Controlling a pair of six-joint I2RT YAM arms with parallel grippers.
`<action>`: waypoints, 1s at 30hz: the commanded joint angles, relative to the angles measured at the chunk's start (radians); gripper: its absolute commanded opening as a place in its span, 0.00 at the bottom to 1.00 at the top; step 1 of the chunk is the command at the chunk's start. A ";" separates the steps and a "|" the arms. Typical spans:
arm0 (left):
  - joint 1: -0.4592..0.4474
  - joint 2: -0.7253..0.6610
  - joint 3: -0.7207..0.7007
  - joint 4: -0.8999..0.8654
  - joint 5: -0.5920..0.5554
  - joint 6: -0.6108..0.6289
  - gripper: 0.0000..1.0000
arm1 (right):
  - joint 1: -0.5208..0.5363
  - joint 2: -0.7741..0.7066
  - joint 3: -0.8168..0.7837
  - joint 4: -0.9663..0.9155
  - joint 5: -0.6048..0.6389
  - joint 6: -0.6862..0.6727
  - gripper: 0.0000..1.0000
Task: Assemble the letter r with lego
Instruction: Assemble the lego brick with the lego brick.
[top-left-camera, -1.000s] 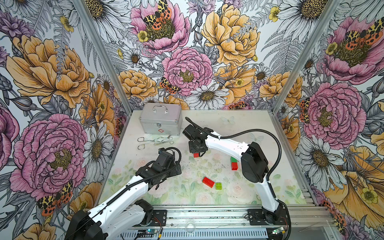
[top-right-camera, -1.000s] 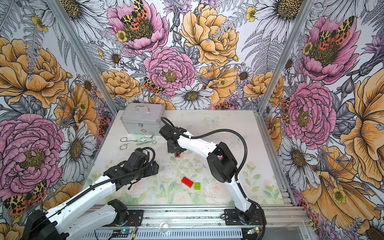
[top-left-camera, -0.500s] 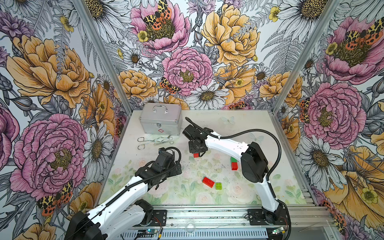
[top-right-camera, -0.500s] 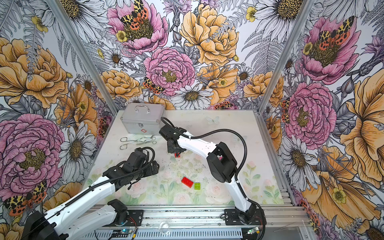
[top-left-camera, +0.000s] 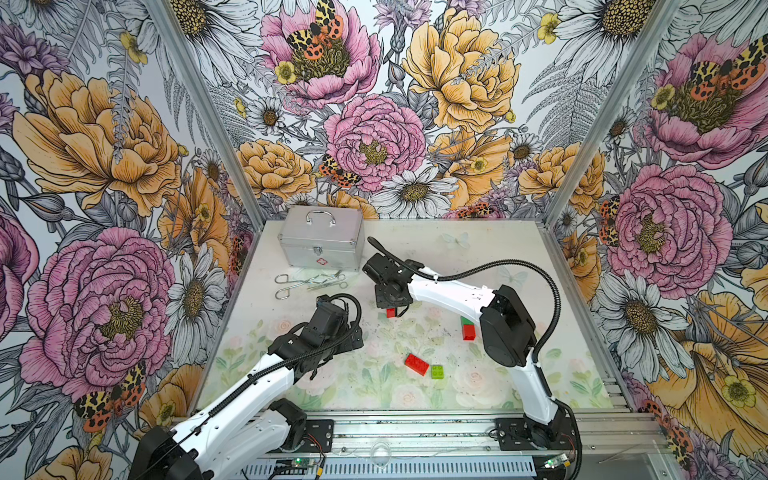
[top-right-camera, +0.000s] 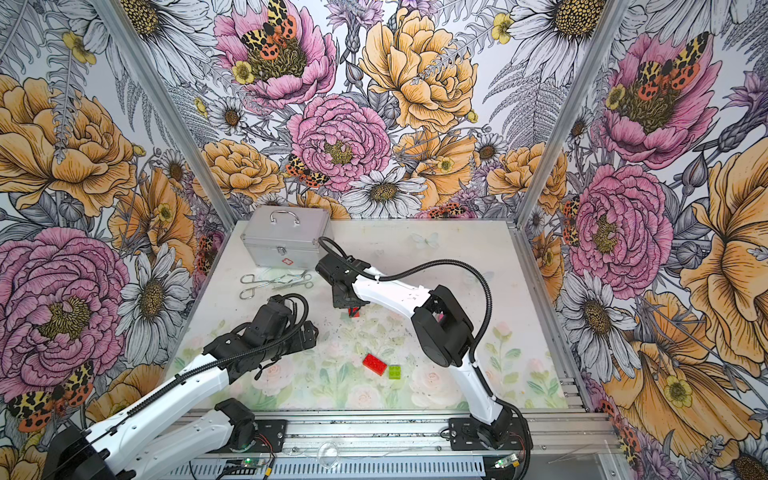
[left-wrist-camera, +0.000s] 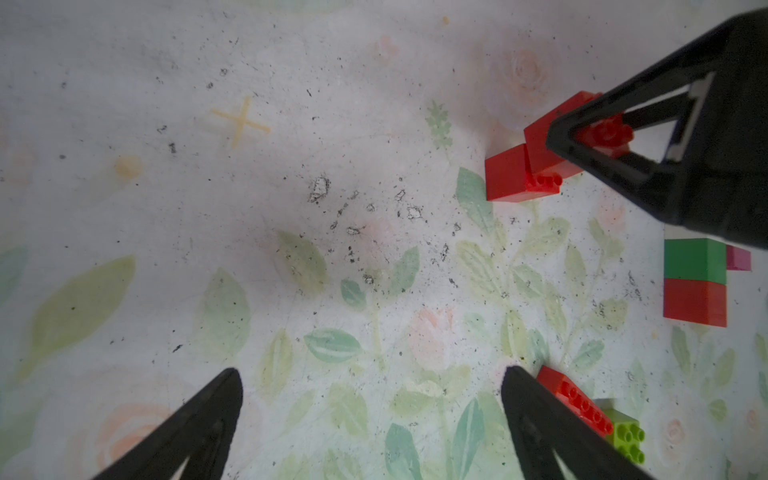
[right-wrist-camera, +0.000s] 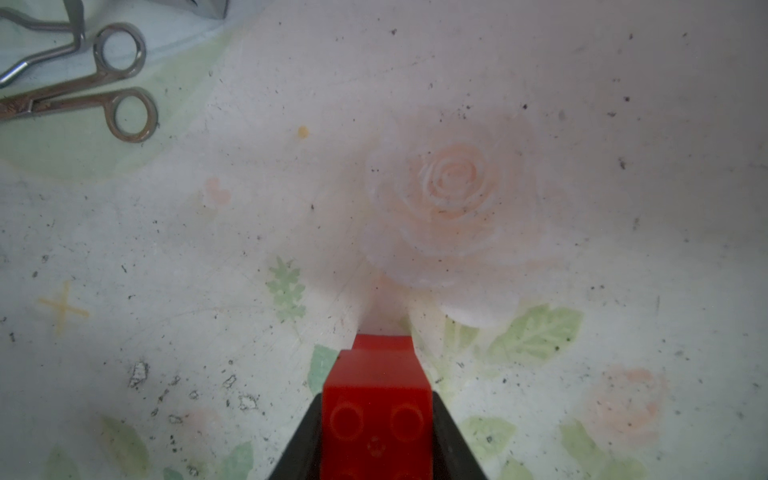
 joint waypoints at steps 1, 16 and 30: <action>0.009 -0.016 -0.003 0.020 0.005 0.012 0.99 | 0.006 -0.012 -0.024 0.011 0.017 0.020 0.26; 0.010 -0.036 -0.004 0.019 0.002 0.011 0.99 | 0.009 -0.072 -0.011 0.016 0.063 -0.002 0.26; 0.009 -0.054 -0.010 0.020 0.003 0.009 0.99 | 0.020 -0.113 -0.049 0.015 0.079 0.055 0.26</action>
